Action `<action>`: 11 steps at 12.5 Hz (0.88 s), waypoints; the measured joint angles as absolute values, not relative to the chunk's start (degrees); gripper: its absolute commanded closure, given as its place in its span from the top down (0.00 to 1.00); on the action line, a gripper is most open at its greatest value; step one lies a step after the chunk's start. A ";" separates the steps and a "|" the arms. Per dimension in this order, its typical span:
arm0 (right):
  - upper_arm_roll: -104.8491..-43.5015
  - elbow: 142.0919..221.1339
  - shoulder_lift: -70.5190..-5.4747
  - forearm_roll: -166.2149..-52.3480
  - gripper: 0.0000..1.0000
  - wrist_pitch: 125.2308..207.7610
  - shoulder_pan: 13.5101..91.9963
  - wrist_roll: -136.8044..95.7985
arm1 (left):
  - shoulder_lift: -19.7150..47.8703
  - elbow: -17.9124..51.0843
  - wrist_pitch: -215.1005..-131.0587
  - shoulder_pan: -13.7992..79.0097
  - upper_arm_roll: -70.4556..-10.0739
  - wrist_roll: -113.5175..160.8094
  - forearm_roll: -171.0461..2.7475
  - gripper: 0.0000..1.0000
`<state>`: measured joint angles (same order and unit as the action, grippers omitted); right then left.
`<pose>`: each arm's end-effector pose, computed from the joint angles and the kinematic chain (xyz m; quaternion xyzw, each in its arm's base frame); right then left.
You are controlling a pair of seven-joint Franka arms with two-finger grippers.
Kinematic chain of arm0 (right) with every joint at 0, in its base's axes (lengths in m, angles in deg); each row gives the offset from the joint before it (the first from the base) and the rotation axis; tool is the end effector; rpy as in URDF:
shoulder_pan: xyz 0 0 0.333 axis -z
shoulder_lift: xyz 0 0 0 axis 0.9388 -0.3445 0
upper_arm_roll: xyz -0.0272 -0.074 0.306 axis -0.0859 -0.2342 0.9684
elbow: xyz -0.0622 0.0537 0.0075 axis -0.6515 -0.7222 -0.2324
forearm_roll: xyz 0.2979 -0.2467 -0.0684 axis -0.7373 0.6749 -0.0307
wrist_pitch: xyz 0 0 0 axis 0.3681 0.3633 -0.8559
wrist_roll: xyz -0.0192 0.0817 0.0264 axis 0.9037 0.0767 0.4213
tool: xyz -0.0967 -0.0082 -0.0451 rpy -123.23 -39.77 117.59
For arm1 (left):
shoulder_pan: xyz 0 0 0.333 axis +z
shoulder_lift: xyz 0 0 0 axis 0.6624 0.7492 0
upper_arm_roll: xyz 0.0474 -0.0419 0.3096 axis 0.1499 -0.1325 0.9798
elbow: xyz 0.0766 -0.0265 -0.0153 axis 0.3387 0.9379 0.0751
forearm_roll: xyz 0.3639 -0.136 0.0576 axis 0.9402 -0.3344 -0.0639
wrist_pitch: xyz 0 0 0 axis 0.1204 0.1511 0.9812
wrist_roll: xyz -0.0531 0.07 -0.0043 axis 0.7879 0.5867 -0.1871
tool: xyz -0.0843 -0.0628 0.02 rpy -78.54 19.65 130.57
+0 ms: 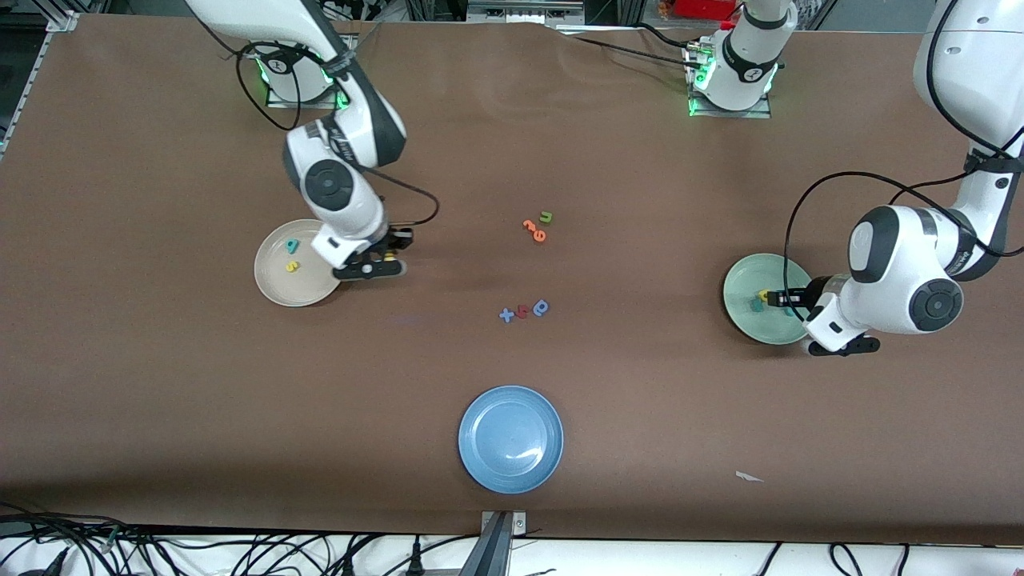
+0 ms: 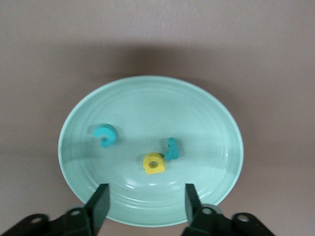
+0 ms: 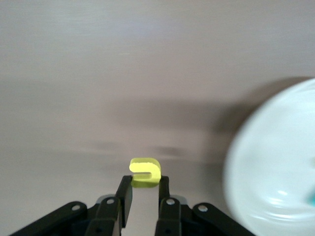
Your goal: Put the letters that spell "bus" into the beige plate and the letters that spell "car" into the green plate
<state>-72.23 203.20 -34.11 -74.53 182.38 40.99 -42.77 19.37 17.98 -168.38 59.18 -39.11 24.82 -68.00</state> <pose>0.5099 0.2427 0.2428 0.9954 0.0579 -0.0719 0.0249 0.6226 0.0273 0.2491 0.9862 0.0463 -0.1584 0.0149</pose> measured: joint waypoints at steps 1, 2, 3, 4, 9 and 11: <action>-75.38 203.26 -33.56 -74.53 0.10 180.75 41.12 -38.91 | 18.51 16.92 -168.27 59.19 -39.25 24.82 -68.00 1.00; -78.55 203.59 -33.43 -74.53 0.10 180.04 41.36 -34.72 | 17.20 15.43 -167.32 59.18 -39.44 24.82 -68.00 1.00; -81.15 204.28 -33.54 -74.54 0.10 180.02 41.65 -31.05 | 15.74 13.52 -165.15 59.15 -39.81 24.82 -68.00 1.00; -82.73 205.10 -33.72 -74.54 0.11 180.22 42.03 -28.64 | 14.46 11.05 -162.23 59.12 -40.35 24.82 -68.00 1.00; -83.39 208.18 -35.90 -74.55 1.00 183.53 41.95 -27.40 | 11.93 -4.10 -145.35 58.96 -43.77 24.83 -68.00 1.00; -83.39 208.14 -36.00 -74.56 1.00 183.54 41.94 -27.45 | 11.16 -6.85 -143.56 58.97 -44.38 24.83 -68.00 0.99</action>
